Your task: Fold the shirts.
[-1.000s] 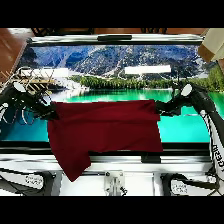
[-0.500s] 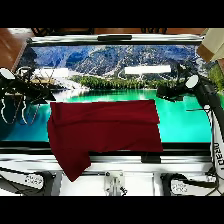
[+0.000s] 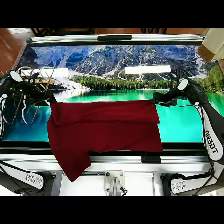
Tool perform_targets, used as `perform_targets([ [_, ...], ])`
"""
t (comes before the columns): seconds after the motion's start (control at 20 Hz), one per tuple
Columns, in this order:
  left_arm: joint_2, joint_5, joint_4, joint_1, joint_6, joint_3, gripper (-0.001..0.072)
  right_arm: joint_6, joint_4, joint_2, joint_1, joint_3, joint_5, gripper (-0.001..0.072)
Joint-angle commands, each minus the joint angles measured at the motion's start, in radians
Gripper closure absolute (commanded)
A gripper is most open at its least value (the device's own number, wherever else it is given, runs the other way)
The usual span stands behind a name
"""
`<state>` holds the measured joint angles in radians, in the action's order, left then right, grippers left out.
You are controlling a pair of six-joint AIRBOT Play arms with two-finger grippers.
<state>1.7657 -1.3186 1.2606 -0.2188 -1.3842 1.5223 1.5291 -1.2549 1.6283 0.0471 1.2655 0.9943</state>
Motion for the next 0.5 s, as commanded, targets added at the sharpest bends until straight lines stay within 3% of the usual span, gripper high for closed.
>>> perform_targets([
  [0.0,0.034,0.01,0.015,0.001,-0.001,0.001,0.0103,-0.004,0.054,0.047,-0.003,0.001,-0.007,0.0207],
  [0.25,0.078,0.011,0.002,0.001,-0.002,0.001,0.0145,-0.01,0.169,0.081,-0.004,0.001,-0.06,0.0212],
  [0.3,0.085,0.011,-0.018,0.001,-0.001,0.001,0.0406,-0.027,0.187,0.083,-0.007,0.001,-0.06,0.0235],
  [0.35,0.09,0.021,-0.05,0.001,0.0,0.001,0.0677,-0.044,0.191,0.083,-0.016,0.001,-0.062,0.044],
  [0.4,0.089,0.049,-0.083,0.001,0.003,0.002,0.0672,-0.049,0.192,0.083,-0.024,0.001,-0.075,0.0606],
  [0.45,0.084,0.081,-0.109,0.001,0.003,0.003,0.0673,-0.049,0.194,0.083,-0.027,0.001,-0.094,0.0654],
])
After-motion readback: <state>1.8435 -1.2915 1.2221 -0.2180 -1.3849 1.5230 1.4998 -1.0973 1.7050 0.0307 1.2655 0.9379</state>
